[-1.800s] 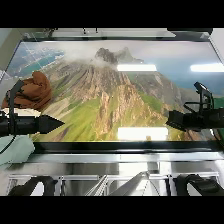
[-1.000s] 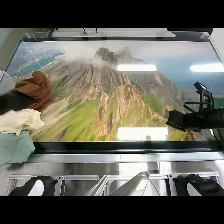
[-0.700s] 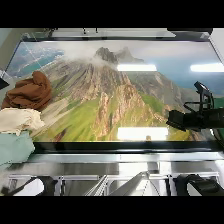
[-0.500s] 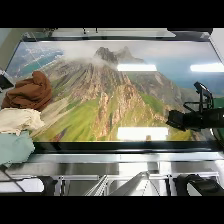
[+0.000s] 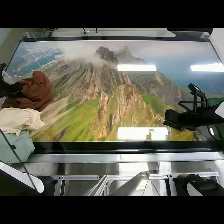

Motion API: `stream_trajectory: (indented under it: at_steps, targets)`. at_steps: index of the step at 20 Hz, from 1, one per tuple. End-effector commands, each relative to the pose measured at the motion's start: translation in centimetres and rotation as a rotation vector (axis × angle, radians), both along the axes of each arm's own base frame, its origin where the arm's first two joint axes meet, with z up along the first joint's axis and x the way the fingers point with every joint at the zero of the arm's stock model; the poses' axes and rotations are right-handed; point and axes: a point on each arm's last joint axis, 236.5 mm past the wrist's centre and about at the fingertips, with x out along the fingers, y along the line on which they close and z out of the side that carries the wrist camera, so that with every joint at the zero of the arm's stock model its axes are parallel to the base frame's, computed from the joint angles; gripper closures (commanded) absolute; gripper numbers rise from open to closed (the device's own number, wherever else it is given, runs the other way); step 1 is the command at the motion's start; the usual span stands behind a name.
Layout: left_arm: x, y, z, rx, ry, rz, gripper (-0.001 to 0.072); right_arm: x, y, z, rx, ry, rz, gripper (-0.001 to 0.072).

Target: Fold the shirts.

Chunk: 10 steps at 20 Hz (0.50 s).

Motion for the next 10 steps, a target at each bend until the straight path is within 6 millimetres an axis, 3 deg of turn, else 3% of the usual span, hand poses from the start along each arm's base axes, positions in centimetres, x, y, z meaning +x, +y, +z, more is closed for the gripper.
stream_trajectory:
  at_steps: [1,3,5,7,10]
  targets:
    - [1.5,-5.9,2.8,-0.126,-0.009,-0.096,0.0702,0.0,0.5,-0.4,0.022,0.023,-0.001,0.0695]
    - [2.9,-12.9,8.1,-0.27,-0.136,-0.202,0.0702,0.0,0.5,-0.3,0.012,0.002,0.042,0.0695]
    - [2.8,-20.7,14.6,-0.403,-0.283,-0.338,0.0702,0.0,0.4,-0.3,-0.001,-0.017,0.079,0.0695]
    - [0.9,-27.4,20.2,-0.489,-0.38,-0.459,0.0702,0.3,-0.2,-0.3,-0.026,-0.033,0.08,0.0695]
    - [-2.4,-33.8,24.7,-0.519,-0.423,-0.557,0.0701,0.4,-1.8,-0.3,-0.114,-0.086,0.147,0.0696]
